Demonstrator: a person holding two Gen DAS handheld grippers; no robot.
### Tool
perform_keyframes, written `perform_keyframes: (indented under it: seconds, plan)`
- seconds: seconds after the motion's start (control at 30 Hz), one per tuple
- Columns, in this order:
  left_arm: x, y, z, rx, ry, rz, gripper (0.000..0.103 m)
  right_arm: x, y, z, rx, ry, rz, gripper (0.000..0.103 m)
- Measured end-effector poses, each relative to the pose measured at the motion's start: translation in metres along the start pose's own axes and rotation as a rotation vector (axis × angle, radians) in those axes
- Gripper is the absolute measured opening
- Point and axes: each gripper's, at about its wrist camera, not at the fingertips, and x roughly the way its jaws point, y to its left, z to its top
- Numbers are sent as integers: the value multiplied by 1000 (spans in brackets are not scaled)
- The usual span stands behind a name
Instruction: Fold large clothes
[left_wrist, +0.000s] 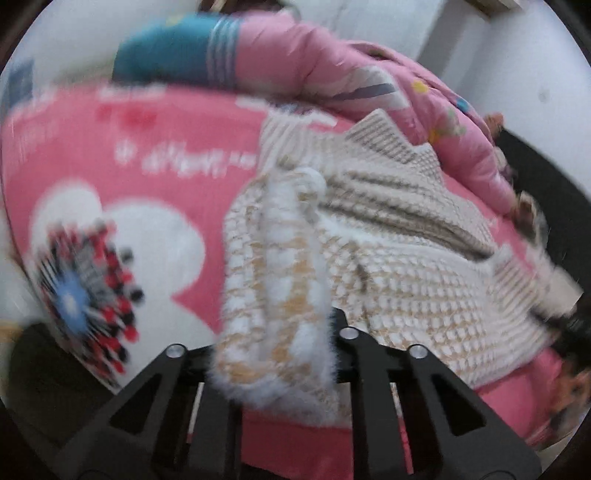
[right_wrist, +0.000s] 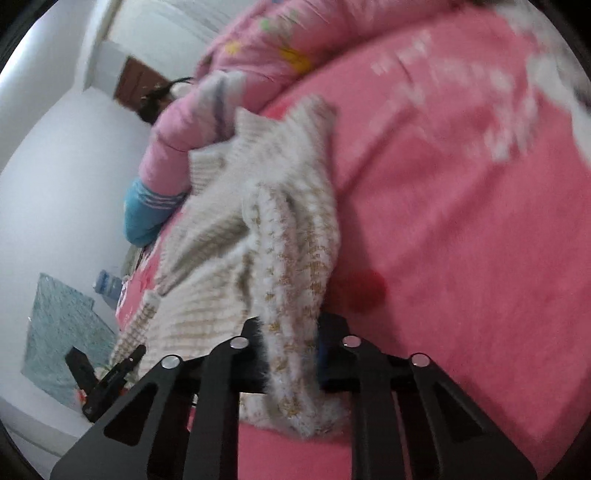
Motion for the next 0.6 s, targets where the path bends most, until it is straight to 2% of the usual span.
perform_keyframes:
  seconds: [0.17, 0.33, 0.4, 0.47, 0.5, 0.57, 0.6]
  plan:
    - [-44, -19, 7, 61, -57, -25, 9, -40, 35, 4, -90, -70, 10, 13]
    - [-85, -7, -12, 48, -47, -95, 9, -86, 37, -13, -121, -78, 33, 13]
    - [-93, 5, -29, 13, -11, -132, 10, -96, 25, -25, -102, -53, 33, 13]
    - [-83, 17, -51, -40, 63, -175, 14, -95, 1, -39, -49, -6, 38, 16]
    - [-75, 23, -61, -57, 102, -175, 17, -89, -13, -45, -15, 35, 23, 19]
    - [-56, 38, -78, -124, 188, -172, 28, -79, -39, -55, 54, 105, -51, 28]
    - [-52, 43, -82, -148, 207, -174, 29, -77, -57, -59, 108, 139, -106, 41]
